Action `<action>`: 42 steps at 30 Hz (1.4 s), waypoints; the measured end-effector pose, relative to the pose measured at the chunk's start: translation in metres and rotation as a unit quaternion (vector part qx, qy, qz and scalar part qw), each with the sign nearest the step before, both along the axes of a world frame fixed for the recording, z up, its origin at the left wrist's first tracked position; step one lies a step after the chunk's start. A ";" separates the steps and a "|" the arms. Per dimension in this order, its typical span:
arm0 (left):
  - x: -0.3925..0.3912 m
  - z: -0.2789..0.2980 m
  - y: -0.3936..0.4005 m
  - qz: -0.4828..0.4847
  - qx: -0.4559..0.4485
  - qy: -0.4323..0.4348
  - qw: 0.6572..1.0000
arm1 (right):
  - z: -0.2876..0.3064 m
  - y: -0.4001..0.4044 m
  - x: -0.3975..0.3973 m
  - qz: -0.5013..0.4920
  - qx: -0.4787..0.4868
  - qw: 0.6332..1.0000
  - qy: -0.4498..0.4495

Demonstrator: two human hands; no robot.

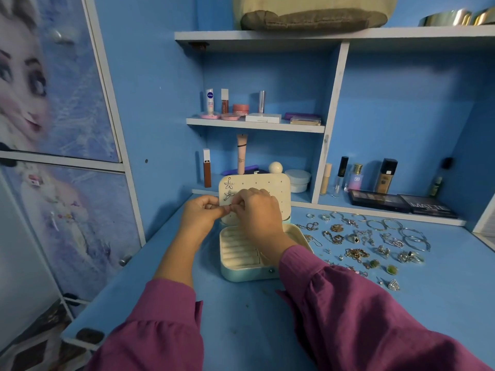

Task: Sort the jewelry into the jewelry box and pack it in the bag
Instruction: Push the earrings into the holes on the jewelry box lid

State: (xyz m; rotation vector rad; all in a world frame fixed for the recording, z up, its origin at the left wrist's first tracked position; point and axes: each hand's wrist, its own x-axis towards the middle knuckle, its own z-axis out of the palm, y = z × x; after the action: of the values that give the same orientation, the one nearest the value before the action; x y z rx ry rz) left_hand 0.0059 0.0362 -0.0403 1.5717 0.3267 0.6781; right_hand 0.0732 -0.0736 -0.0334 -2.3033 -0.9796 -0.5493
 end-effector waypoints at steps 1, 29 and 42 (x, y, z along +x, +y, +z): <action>0.001 0.000 0.000 0.003 0.007 -0.002 1.000 | -0.001 0.000 0.000 -0.001 -0.002 1.000 0.004; -0.013 0.014 -0.001 -0.056 -0.301 0.085 0.948 | 0.009 -0.172 0.038 -0.072 0.016 0.971 0.228; -0.018 0.012 0.006 -0.099 -0.359 0.123 0.920 | 0.013 -0.187 0.038 -0.021 -0.084 0.963 0.255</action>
State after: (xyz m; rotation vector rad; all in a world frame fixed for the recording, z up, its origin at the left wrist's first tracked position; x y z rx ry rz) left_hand -0.0121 0.0426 -0.0284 0.9563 0.5257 0.1544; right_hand 0.1112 -0.2606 -0.0199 -2.4349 -0.7442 0.1253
